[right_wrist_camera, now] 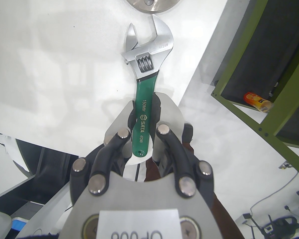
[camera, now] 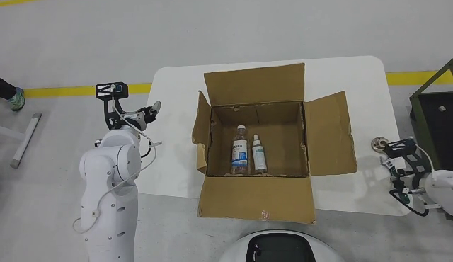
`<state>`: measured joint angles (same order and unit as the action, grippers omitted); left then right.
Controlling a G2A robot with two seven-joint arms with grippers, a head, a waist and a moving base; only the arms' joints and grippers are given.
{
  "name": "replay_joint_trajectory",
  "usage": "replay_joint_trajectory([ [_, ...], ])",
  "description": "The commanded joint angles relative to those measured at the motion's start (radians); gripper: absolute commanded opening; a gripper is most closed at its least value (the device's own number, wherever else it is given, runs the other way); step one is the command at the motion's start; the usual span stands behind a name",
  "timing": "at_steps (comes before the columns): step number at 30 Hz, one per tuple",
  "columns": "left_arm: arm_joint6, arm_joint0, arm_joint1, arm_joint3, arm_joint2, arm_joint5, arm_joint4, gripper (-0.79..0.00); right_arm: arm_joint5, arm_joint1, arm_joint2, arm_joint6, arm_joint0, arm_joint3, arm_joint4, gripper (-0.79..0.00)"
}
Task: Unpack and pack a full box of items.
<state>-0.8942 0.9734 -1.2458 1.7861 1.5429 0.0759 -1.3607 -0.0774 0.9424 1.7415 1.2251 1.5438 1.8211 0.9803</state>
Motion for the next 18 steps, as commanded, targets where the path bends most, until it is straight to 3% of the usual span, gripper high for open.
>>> replay_joint_trajectory([
  [1, 0.0, 0.0, 0.0, 0.0, 0.0, 0.0, 0.0, 0.0, 0.005, 0.0, 0.003, -0.002, 0.0, 0.002, -0.009, -0.785],
  [8, 0.0, 0.0, 0.0, 0.0, 0.0, 0.0, 0.0, 0.0, 0.036, 0.002, 0.057, -0.004, -0.01, 0.031, -0.16, -0.785],
  [18, 0.0, 0.0, 0.0, 0.0, 0.0, 0.0, 0.0, 0.0, 0.068, 0.007, 0.277, 0.007, -0.052, 0.045, -0.761, -0.785],
])
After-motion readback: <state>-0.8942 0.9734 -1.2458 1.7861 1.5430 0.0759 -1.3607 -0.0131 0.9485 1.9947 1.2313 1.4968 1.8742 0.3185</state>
